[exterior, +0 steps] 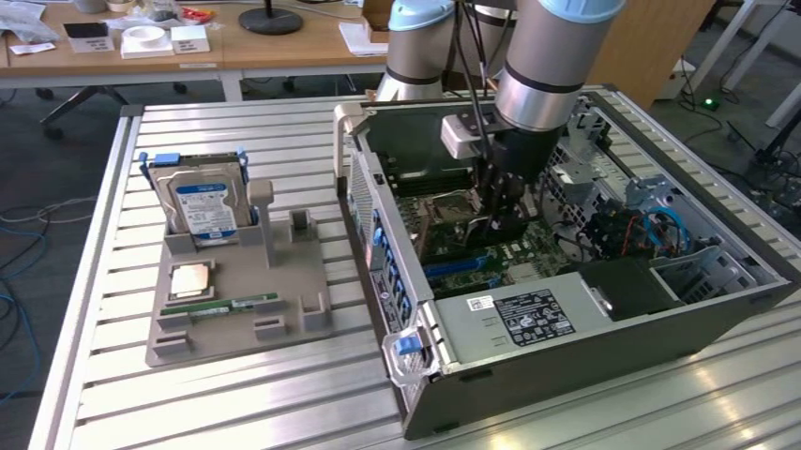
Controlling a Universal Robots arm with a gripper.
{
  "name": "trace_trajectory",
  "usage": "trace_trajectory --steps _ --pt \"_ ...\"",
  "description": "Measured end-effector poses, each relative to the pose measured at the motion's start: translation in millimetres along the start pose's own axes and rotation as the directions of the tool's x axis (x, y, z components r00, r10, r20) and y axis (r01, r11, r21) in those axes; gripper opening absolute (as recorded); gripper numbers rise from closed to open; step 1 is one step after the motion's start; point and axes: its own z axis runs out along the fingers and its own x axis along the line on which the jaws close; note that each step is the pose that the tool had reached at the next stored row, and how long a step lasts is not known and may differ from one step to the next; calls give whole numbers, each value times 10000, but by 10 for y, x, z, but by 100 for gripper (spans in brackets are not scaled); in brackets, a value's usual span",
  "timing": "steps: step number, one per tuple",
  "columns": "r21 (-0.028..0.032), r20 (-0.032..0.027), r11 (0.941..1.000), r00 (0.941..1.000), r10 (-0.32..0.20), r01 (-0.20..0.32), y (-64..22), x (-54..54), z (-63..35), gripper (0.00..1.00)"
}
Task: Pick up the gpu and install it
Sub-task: 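Insert the gpu into the slot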
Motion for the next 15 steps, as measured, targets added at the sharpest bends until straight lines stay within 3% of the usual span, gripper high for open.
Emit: trace_trajectory --steps 15 --pt "0 -2 10000 10000 22 -22 31 -12 27 26"
